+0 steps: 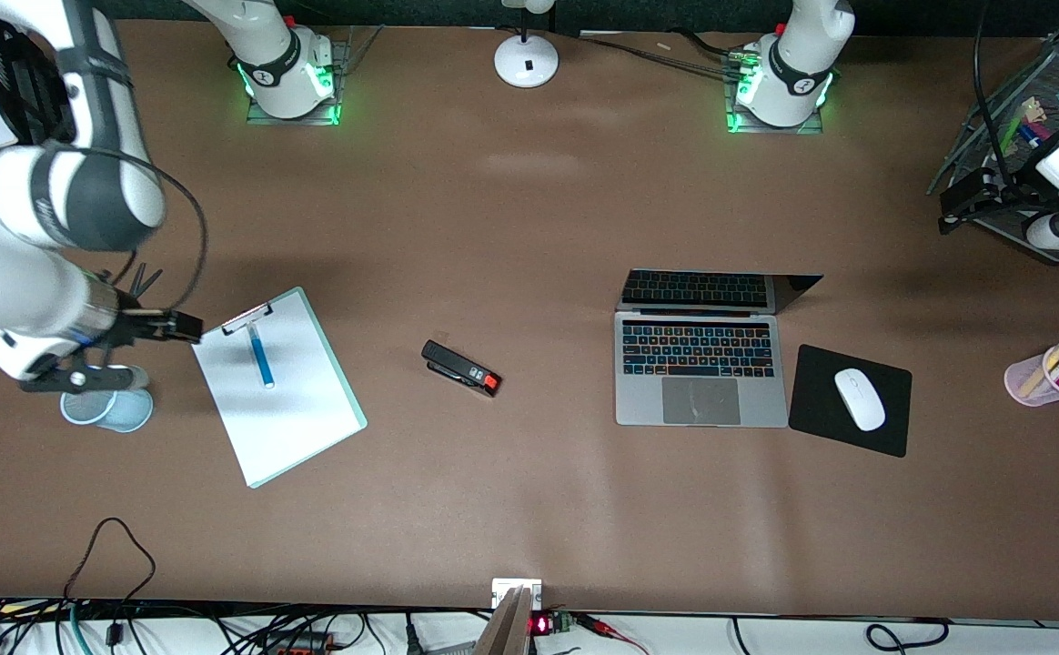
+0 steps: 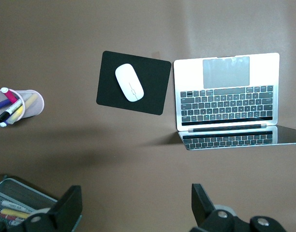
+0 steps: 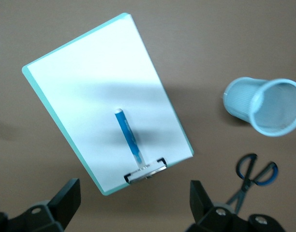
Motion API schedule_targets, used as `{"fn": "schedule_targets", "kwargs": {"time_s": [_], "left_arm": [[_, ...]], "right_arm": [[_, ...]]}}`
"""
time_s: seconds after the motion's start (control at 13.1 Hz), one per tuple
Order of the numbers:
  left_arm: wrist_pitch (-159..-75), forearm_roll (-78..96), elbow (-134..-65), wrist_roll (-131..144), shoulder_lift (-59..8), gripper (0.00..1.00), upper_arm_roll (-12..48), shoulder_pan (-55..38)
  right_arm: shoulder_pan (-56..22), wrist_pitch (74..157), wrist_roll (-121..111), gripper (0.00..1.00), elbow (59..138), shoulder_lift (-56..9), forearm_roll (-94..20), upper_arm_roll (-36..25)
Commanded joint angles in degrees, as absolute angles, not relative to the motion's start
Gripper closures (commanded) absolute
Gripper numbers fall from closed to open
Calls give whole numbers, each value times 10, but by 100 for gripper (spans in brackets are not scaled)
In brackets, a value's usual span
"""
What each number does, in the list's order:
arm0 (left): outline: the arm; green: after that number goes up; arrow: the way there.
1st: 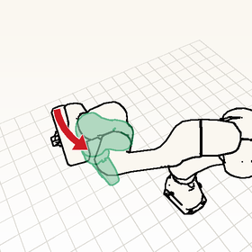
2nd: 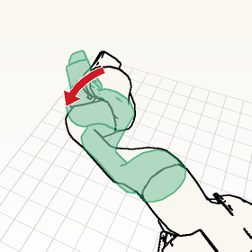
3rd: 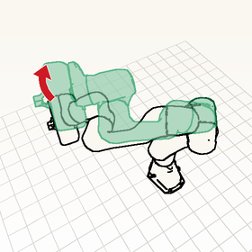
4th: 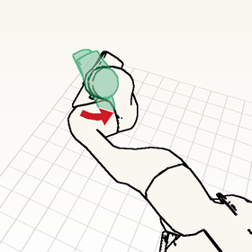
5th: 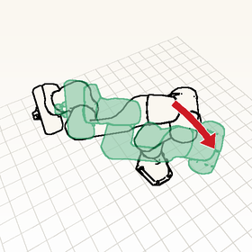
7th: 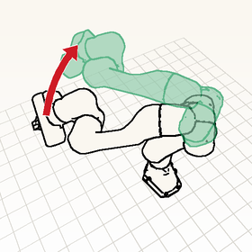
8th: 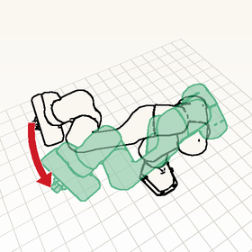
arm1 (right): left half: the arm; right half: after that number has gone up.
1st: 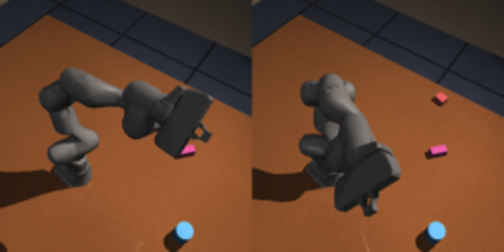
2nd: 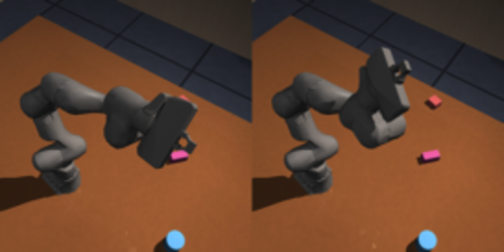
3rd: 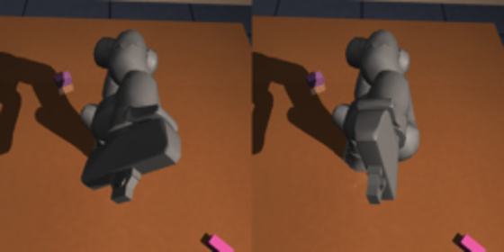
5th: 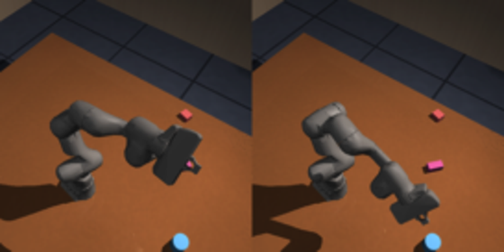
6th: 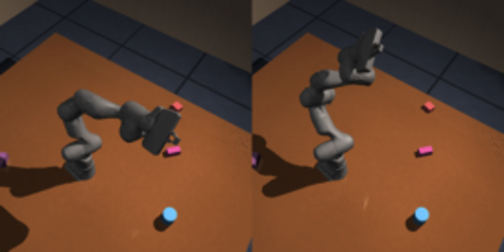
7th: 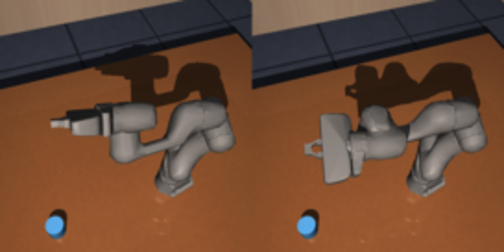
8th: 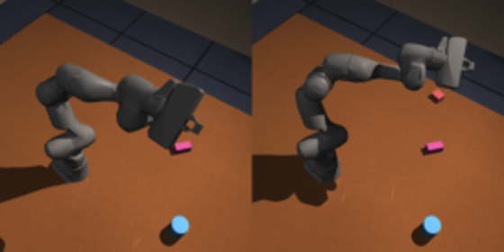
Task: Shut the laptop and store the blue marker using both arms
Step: 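Lower the right gripper around the blue marker on the clipboard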
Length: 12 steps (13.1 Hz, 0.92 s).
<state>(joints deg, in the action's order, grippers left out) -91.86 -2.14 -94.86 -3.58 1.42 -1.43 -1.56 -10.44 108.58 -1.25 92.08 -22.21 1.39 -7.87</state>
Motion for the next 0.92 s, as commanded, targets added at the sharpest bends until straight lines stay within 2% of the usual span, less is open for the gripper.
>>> {"fn": "schedule_targets", "kwargs": {"time_s": [0.0, 0.46, 0.69, 0.84], "left_arm": [[-904, -34, -931, -39, 10, 0, -11, -15], [-904, -33, -932, -40, 10, 0, -11, -15], [-903, -33, -931, -39, 10, 0, -11, -15], [-903, -34, -931, -39, 10, 0, -11, -15]], "right_arm": [[-123, 1106, -31, 0, 904, -259, 9, -80], [-124, 1140, -73, 0, 909, -307, -2, -72], [-108, 1148, -158, 0, 909, -322, -66, -73], [-107, 1169, -174, 0, 910, -336, -67, -74]]}}
